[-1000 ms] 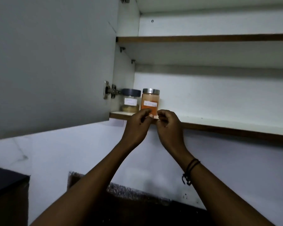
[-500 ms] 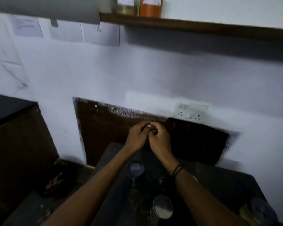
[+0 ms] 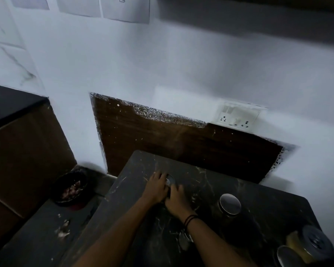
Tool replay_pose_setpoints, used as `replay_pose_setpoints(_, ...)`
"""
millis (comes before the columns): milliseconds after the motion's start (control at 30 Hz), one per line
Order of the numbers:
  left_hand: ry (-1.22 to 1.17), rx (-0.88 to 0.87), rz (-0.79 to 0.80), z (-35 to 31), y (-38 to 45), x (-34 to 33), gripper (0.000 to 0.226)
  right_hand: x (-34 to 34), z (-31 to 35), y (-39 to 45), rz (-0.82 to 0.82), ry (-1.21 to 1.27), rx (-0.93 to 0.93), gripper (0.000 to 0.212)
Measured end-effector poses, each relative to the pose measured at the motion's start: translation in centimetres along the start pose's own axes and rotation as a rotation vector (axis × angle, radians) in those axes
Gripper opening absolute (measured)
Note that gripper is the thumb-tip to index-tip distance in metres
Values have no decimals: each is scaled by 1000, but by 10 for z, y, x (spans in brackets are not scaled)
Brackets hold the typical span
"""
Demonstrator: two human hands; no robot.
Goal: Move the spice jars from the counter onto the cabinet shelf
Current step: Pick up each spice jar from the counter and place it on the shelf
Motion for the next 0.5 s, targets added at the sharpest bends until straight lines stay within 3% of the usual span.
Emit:
replay_pose_setpoints(100,-121,92,64,5,1,-10,69,-10,-6,-1,42,46,20,67)
replay_pose_setpoints(233,-329,153,-41,8,0,-9,75,-19,-7,-1,-8,87,37,71)
replay_pose_setpoints(400,-528,220,-149,2,-4,-5,65,-14,-7,7,-179,186,30,76)
replay_pose_setpoints(500,-716,267,-214,-7,-7,-1,45,1,-9,16,-269,238,65,89)
Point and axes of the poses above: each hand's wrist, its own y-axis towards the middle knuckle, its own x-axis out of the back of the hand, z = x × y, the point moved 1 cm from there along y, towards the middle knuckle, and after that the axes turned 4 degrees about -z, right-handed, at the moved point
